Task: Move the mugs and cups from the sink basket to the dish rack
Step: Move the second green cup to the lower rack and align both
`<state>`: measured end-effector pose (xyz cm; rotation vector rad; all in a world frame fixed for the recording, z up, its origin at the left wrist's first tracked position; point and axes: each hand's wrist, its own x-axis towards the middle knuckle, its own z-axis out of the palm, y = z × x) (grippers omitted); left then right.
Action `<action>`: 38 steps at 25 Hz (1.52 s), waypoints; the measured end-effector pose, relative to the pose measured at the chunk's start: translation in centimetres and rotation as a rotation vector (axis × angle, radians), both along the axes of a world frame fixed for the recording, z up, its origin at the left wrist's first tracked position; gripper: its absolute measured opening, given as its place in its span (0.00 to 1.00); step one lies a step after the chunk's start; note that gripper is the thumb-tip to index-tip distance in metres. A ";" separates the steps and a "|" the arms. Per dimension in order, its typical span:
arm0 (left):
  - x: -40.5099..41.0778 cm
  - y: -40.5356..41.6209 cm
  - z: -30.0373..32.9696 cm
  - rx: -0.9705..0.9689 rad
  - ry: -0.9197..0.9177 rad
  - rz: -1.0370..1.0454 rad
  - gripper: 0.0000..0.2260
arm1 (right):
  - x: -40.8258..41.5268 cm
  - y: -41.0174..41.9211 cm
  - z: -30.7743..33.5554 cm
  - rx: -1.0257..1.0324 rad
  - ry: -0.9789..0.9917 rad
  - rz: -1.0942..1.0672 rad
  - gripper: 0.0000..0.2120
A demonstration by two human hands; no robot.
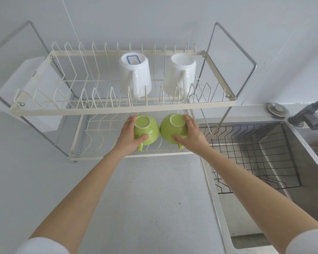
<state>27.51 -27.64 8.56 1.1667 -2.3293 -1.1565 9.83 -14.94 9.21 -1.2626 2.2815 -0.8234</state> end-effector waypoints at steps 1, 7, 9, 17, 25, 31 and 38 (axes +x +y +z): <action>0.0 0.0 0.0 0.001 0.002 0.000 0.35 | 0.1 0.0 0.0 -0.001 -0.003 -0.003 0.39; 0.1 0.2 0.0 0.009 0.005 -0.002 0.36 | 0.4 0.7 -0.4 -0.025 -0.006 -0.023 0.39; 0.2 0.4 0.0 0.016 0.004 -0.005 0.36 | 0.4 0.8 -0.5 -0.023 0.002 -0.025 0.39; 0.3 0.7 0.0 0.019 0.007 -0.002 0.36 | 0.6 0.9 -0.6 -0.031 -0.009 -0.029 0.39; 0.4 0.7 -0.1 0.021 0.001 -0.006 0.37 | 0.8 1.0 -0.7 -0.030 -0.012 -0.036 0.40; 0.4 0.6 0.2 0.007 0.005 -0.001 0.40 | 0.9 1.4 -0.5 -0.007 0.102 -0.004 0.41; 1.7 1.5 1.7 -0.273 -0.188 -0.025 0.30 | 1.4 2.6 1.1 -0.003 0.308 0.113 0.37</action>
